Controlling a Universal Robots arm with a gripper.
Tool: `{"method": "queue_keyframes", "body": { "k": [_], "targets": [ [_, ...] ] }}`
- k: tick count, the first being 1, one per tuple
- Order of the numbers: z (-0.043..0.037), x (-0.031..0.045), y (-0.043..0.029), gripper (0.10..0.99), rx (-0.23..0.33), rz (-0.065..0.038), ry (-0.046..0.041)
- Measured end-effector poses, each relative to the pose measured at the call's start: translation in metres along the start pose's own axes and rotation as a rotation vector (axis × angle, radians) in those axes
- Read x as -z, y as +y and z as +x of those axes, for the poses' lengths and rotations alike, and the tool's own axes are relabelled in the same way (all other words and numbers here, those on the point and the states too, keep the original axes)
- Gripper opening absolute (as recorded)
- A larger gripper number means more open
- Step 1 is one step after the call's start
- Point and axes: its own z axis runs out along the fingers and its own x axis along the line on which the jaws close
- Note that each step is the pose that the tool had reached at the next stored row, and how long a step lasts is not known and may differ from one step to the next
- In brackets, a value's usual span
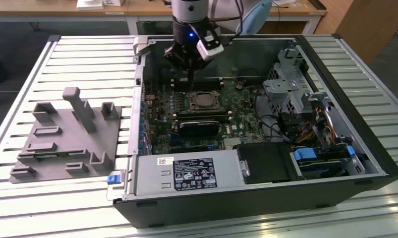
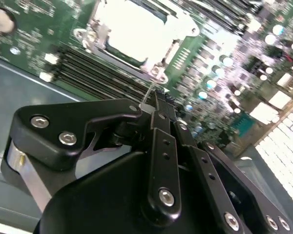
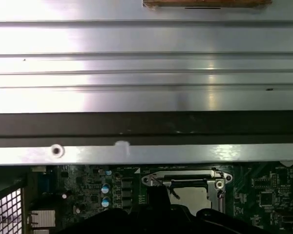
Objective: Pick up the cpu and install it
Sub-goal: 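Install the first cpu locking lever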
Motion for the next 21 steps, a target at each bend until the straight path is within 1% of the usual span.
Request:
{"method": "queue_keyframes", "body": {
  "k": [3, 6, 7, 8, 11, 13, 14, 17, 21],
  "targets": [
    [-0.0103, -0.0011, 0.0004, 0.106, 0.000, 0.000, 0.0002],
    [-0.0114, -0.0018, 0.0003, 0.106, 0.000, -0.001, 0.0001],
    [-0.0114, -0.0023, 0.0000, 0.106, 0.000, -0.007, 0.0004],
    [-0.0116, -0.0030, -0.0002, 0.106, -0.001, -0.017, 0.0007],
    [-0.0119, -0.0052, -0.0006, 0.106, -0.001, -0.041, 0.0015],
    [-0.0125, -0.0069, -0.0009, 0.106, -0.002, -0.052, 0.0019],
    [-0.0129, -0.0078, -0.0009, 0.106, -0.002, -0.056, 0.0018],
    [-0.0137, -0.0109, -0.0010, 0.106, -0.001, -0.056, 0.0021],
    [-0.0186, -0.0165, -0.0008, 0.106, 0.005, -0.056, 0.0024]
  ]
}}
